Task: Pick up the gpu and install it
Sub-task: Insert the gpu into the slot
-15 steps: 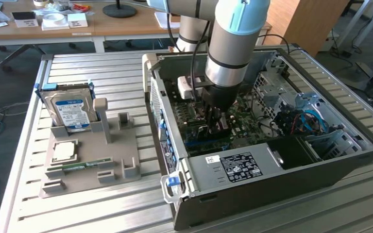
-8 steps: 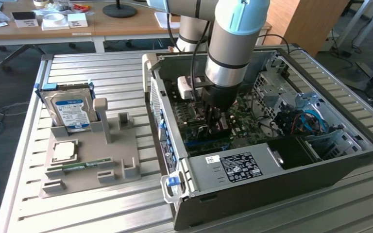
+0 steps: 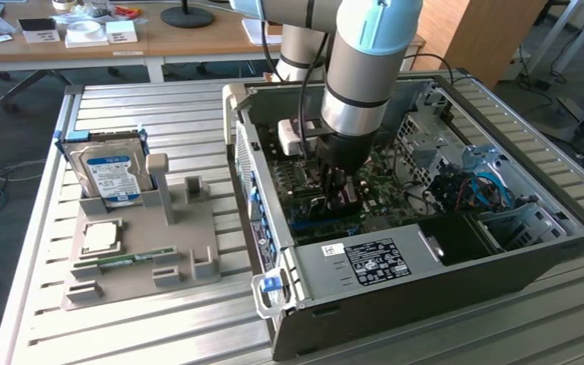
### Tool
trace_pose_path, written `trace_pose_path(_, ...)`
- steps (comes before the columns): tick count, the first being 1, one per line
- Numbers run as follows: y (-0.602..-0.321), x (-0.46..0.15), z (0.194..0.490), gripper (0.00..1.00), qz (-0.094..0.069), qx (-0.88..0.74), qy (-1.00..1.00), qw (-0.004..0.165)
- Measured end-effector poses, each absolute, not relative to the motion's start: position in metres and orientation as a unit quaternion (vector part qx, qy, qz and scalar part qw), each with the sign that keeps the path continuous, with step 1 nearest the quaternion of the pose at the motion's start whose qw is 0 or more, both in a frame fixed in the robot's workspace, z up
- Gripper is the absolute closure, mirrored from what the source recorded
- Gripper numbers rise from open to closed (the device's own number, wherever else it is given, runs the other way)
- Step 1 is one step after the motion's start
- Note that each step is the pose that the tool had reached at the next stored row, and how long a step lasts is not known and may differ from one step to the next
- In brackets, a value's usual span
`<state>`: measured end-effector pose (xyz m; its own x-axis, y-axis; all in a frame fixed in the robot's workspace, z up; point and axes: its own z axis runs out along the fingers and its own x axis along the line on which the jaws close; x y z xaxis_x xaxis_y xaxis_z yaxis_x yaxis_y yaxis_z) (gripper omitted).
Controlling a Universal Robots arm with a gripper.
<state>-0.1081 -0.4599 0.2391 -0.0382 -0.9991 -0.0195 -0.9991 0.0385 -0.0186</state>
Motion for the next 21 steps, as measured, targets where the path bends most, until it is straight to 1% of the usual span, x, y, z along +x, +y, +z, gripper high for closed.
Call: trace_pose_path(21,-0.4592,-0.1081,0.238,0.73,-0.001,-0.692,0.721,0.013)
